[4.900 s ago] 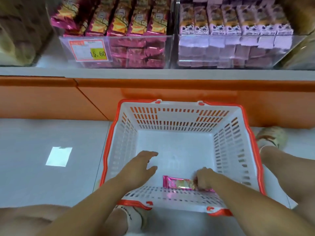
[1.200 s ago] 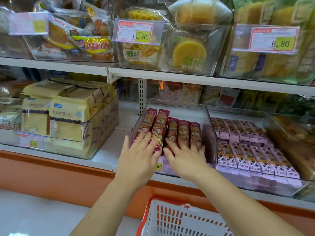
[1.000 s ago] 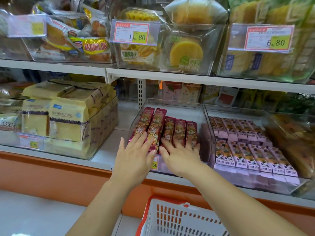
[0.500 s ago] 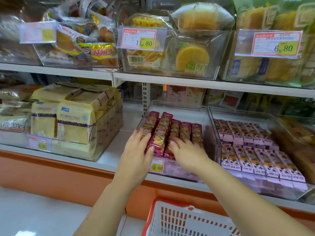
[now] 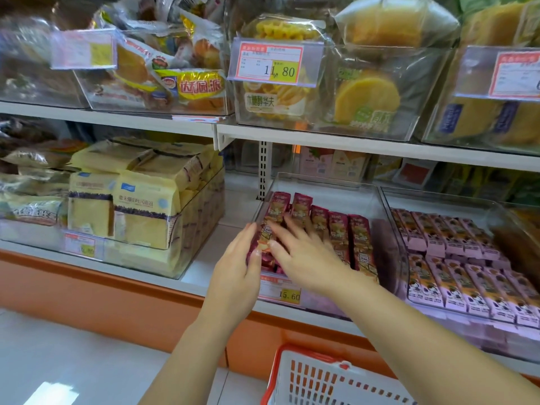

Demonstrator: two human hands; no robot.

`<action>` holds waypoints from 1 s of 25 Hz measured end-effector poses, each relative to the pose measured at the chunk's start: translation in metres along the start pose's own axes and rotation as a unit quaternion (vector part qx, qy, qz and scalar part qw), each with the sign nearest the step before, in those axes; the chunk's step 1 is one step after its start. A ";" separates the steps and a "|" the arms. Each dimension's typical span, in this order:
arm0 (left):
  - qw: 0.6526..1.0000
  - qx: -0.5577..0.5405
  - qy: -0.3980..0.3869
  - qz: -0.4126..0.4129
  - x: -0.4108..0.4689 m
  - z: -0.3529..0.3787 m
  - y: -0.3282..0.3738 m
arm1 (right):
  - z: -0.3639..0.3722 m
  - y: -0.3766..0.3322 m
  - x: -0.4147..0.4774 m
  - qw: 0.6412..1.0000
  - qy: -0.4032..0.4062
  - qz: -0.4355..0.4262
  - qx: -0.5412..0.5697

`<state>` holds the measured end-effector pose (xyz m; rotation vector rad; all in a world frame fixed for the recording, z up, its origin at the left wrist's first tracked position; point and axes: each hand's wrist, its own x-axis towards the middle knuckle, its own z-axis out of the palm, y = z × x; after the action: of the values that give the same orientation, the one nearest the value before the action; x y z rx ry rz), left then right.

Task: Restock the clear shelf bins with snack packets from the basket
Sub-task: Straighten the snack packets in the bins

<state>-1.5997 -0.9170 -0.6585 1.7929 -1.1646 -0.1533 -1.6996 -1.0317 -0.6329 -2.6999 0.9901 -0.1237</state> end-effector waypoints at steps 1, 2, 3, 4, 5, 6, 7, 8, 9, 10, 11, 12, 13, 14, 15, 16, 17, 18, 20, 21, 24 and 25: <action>1.000 -0.004 0.001 -0.005 0.000 -0.001 0.000 | 0.004 -0.003 0.002 1.000 -0.007 -0.008 -0.014; 1.000 -0.007 0.001 -0.008 0.001 -0.002 0.001 | 0.008 -0.006 0.002 0.999 -0.013 -0.016 -0.025; 1.000 -0.008 0.000 -0.009 0.001 -0.002 0.000 | 0.010 -0.006 0.001 0.999 -0.016 -0.021 -0.027; 1.000 -0.009 -0.002 -0.007 0.000 -0.002 0.000 | 0.007 -0.003 0.000 0.999 -0.013 -0.021 -0.021; 1.000 -0.006 -0.006 -0.001 0.000 -0.002 0.000 | 0.002 0.003 -0.002 1.000 -0.004 -0.012 -0.010; 1.000 0.002 -0.010 0.007 -0.001 -0.002 -0.001 | -0.005 0.012 -0.004 1.000 0.008 0.010 0.003; 1.000 0.011 -0.012 0.015 -0.001 0.000 -0.002 | -0.011 0.023 -0.006 0.999 0.015 0.047 0.012; 0.999 0.019 -0.015 0.020 -0.002 0.001 -0.002 | -0.015 0.035 -0.009 0.996 0.010 0.092 0.016; 0.999 0.025 -0.019 0.022 -0.002 0.003 -0.003 | -0.015 0.045 -0.012 0.991 -0.007 0.134 0.014; 0.999 0.028 -0.023 0.022 -0.002 0.004 -0.002 | -0.013 0.051 -0.015 0.987 -0.031 0.161 0.004; 0.999 0.031 -0.025 0.022 -0.002 0.005 -0.001 | -0.007 0.054 -0.017 0.984 -0.053 0.170 -0.013; 0.999 0.034 -0.026 0.024 -0.002 0.006 0.000 | -0.002 0.053 -0.017 0.983 -0.068 0.167 -0.030; 0.999 0.038 -0.025 0.025 -0.002 0.008 -0.001 | 0.003 0.051 -0.015 0.984 -0.074 0.160 -0.040; 0.998 0.044 -0.025 0.023 -0.002 0.008 0.000 | 0.005 0.050 -0.013 0.984 -0.076 0.154 -0.041; 0.998 0.052 -0.027 0.017 -0.003 0.009 -0.001 | 0.003 0.049 -0.012 0.985 -0.077 0.152 -0.031; 0.998 0.062 -0.027 0.013 -0.003 0.010 -0.001 | -0.002 0.051 -0.012 0.985 -0.073 0.156 -0.013; 0.996 0.085 -0.019 0.024 -0.004 0.011 -0.002 | -0.007 0.054 -0.012 0.985 -0.063 0.162 0.006; 0.991 0.124 -0.010 0.052 -0.004 0.012 -0.002 | -0.012 0.059 -0.012 0.984 -0.049 0.169 0.017; 0.973 0.197 -0.011 0.120 -0.003 0.018 -0.002 | -0.014 0.069 -0.014 0.983 -0.032 0.179 0.013; 0.966 0.218 -0.029 0.134 -0.003 0.022 0.000 | -0.012 0.070 -0.015 0.983 -0.035 0.179 0.005; 0.952 0.273 -0.058 0.126 -0.002 0.029 0.003 | 0.001 0.066 -0.012 0.984 -0.048 0.171 -0.019; 0.950 0.283 -0.052 0.124 -0.001 0.029 0.003 | 0.003 0.063 -0.010 0.984 -0.050 0.169 -0.021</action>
<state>-1.6181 -0.9354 -0.6720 2.1196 -1.6149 0.2649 -1.7462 -1.0714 -0.6527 -2.5004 1.4135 0.0979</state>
